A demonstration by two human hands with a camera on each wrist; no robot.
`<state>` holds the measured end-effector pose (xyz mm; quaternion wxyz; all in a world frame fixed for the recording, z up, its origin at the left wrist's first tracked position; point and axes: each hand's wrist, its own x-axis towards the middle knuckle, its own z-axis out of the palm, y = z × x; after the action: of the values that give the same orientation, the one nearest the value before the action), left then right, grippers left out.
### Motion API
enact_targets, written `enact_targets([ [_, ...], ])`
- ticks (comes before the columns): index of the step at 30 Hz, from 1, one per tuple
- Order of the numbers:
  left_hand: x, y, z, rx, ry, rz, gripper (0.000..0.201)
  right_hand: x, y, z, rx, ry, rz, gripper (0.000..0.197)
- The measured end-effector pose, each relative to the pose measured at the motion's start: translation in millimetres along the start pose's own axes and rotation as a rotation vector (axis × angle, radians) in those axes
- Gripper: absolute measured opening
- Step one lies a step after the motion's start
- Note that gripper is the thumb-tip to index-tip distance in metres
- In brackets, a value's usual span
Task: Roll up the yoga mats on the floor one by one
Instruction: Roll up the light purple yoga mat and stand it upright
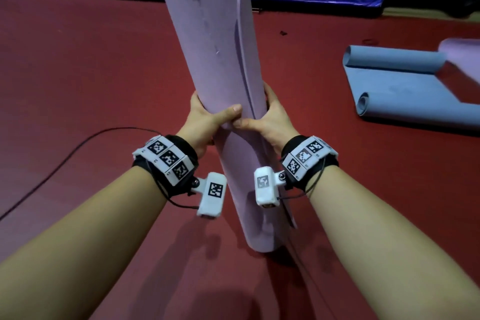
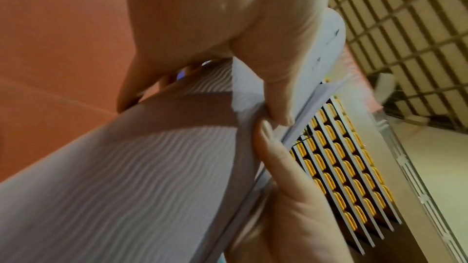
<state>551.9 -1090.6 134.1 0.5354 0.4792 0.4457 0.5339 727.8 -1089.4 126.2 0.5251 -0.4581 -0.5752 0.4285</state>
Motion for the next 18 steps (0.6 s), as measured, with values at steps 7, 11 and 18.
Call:
enact_targets([
  [7, 16.8, 26.4, 33.6, 0.074, -0.048, 0.230, 0.112, 18.5, -11.4, -28.4, 0.010, 0.031, -0.147, 0.118],
  [11, 21.0, 5.7, 46.3, 0.176, -0.092, 0.214, 0.121, 16.8, 9.4, -41.5, 0.033, 0.012, -0.095, 0.122],
  [18, 20.0, -17.1, 45.2, 0.222, -0.090, 0.132, 0.122, 8.2, 43.5, -35.2, 0.038, 0.027, -0.007, 0.120],
])
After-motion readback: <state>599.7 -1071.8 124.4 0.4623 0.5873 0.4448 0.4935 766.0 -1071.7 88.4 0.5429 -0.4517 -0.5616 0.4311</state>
